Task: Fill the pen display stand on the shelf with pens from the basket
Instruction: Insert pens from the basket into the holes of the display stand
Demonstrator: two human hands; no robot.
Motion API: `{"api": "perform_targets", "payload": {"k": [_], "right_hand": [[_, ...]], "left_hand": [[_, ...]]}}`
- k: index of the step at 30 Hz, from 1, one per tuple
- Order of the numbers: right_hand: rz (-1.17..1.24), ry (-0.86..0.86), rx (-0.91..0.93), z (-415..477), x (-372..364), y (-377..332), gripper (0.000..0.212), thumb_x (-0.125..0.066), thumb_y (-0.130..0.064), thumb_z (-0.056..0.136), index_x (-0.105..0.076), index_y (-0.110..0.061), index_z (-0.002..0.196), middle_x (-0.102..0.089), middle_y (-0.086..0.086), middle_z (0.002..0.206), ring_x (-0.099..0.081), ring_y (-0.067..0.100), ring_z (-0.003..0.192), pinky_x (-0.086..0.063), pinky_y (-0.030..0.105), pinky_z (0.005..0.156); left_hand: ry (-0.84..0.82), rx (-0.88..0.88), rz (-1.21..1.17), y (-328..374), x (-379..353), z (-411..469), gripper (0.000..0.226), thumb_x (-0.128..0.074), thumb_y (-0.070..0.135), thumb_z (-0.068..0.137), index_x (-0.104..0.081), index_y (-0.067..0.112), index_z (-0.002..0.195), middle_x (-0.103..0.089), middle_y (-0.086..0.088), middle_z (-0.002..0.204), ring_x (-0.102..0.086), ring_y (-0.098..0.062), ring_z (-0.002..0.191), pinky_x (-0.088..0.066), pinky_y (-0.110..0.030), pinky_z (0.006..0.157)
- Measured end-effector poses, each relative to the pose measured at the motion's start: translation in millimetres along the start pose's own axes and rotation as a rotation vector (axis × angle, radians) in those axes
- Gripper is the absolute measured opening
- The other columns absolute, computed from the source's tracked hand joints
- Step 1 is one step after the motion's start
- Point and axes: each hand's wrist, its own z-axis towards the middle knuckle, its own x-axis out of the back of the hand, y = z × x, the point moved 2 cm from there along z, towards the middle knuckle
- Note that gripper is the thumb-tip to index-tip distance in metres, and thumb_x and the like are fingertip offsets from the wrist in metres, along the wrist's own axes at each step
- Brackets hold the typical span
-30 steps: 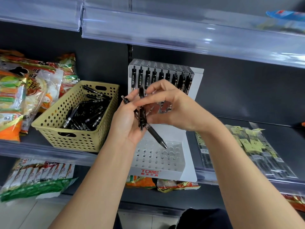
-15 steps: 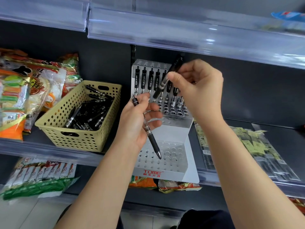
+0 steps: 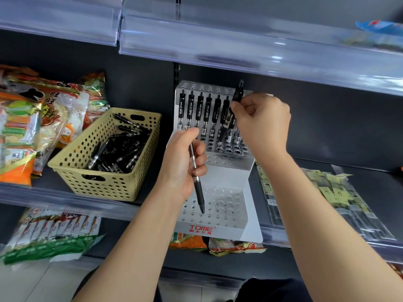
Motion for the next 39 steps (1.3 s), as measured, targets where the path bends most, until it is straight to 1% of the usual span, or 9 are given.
{"api": "perform_targets", "payload": {"k": [4, 10, 15, 21, 25, 30, 34, 37, 39], "right_hand": [[-0.037, -0.049, -0.007, 1.2, -6.2, 0.4, 0.025, -0.064, -0.033, 0.087, -0.071, -0.011, 0.076, -0.068, 0.003, 0.067, -0.06, 0.025, 0.069, -0.049, 0.031, 0.068], [-0.154, -0.089, 0.043, -1.1, -18.3, 2.6, 0.032, -0.06, -0.034, 0.088, -0.07, -0.006, 0.076, -0.068, 0.012, 0.069, -0.06, 0.032, 0.071, -0.051, 0.033, 0.067], [-0.213, -0.131, 0.037, 1.2, -19.5, -0.5, 0.036, -0.059, -0.034, 0.089, -0.064, -0.005, 0.068, -0.059, 0.012, 0.061, -0.053, 0.033, 0.062, -0.043, 0.028, 0.058], [-0.32, -0.191, 0.033, 2.5, -24.0, -1.0, 0.05, -0.057, -0.033, 0.092, -0.031, -0.015, 0.053, -0.032, 0.002, 0.051, -0.039, 0.029, 0.06, -0.03, 0.027, 0.057], [-0.339, -0.204, 0.036, 2.2, -24.8, -0.2, 0.051, -0.058, -0.032, 0.093, -0.03, -0.016, 0.053, -0.031, 0.001, 0.05, -0.039, 0.029, 0.06, -0.029, 0.028, 0.057], [-0.306, -0.19, 0.041, -1.0, -23.0, 1.9, 0.051, -0.06, -0.034, 0.092, -0.036, -0.014, 0.051, -0.038, 0.003, 0.049, -0.041, 0.029, 0.057, -0.027, 0.027, 0.054], [0.047, -0.309, 0.005, -11.2, -23.4, -2.7, 0.031, -0.066, -0.034, 0.088, -0.068, -0.01, 0.069, -0.064, 0.006, 0.06, -0.052, 0.019, 0.052, -0.043, 0.025, 0.052], [0.518, -0.578, -0.143, -22.8, -22.0, -11.1, 0.012, -0.066, -0.022, 0.089, -0.073, -0.012, 0.087, -0.069, 0.001, 0.071, -0.05, 0.01, 0.053, -0.038, 0.019, 0.043], [0.615, -0.666, -0.183, -27.0, -22.2, -11.8, 0.01, -0.068, -0.017, 0.088, -0.073, -0.01, 0.091, -0.068, 0.0, 0.074, -0.049, 0.005, 0.052, -0.035, 0.015, 0.042]], "left_hand": [[0.031, -0.02, -0.091, 2.2, 1.2, -1.2, 0.012, -0.036, 0.017, 0.093, -0.042, 0.017, 0.083, -0.041, 0.001, 0.057, -0.03, -0.01, 0.047, -0.015, -0.021, 0.041], [0.088, -0.068, -0.068, 2.3, 5.8, 3.3, 0.012, -0.033, 0.011, 0.091, -0.04, 0.014, 0.081, -0.044, 0.001, 0.056, -0.033, -0.01, 0.045, -0.017, -0.019, 0.039], [0.103, -0.087, -0.059, 2.7, 7.5, 4.7, 0.008, -0.036, 0.009, 0.092, -0.04, 0.013, 0.086, -0.047, 0.001, 0.058, -0.036, -0.01, 0.045, -0.02, -0.019, 0.038], [0.095, -0.104, -0.038, 3.1, 6.4, 3.2, 0.011, -0.037, 0.009, 0.093, -0.043, 0.014, 0.086, -0.048, 0.002, 0.06, -0.038, -0.009, 0.047, -0.025, -0.019, 0.037], [0.101, -0.137, -0.024, 4.2, 5.5, 0.7, 0.016, -0.039, 0.006, 0.095, -0.048, 0.014, 0.084, -0.049, -0.001, 0.062, -0.04, -0.011, 0.051, -0.028, -0.022, 0.04], [0.076, -0.196, 0.028, 3.5, 6.1, -1.8, 0.014, -0.047, 0.009, 0.098, -0.06, 0.014, 0.1, -0.057, -0.002, 0.074, -0.052, -0.012, 0.063, -0.044, -0.026, 0.05], [0.062, -0.22, 0.048, 2.8, 4.9, -3.0, 0.019, -0.052, 0.015, 0.097, -0.065, 0.027, 0.104, -0.059, -0.002, 0.089, -0.055, -0.011, 0.063, -0.047, -0.024, 0.052], [0.061, -0.226, 0.045, 3.8, 3.2, -3.3, 0.021, -0.05, 0.019, 0.098, -0.064, 0.021, 0.113, -0.061, 0.0, 0.077, -0.051, -0.011, 0.054, -0.043, -0.022, 0.047], [0.082, -0.222, 0.039, 5.3, 4.4, -2.8, 0.015, -0.049, 0.021, 0.099, -0.061, 0.016, 0.106, -0.059, 0.001, 0.067, -0.049, -0.011, 0.048, -0.039, -0.022, 0.042]]}}
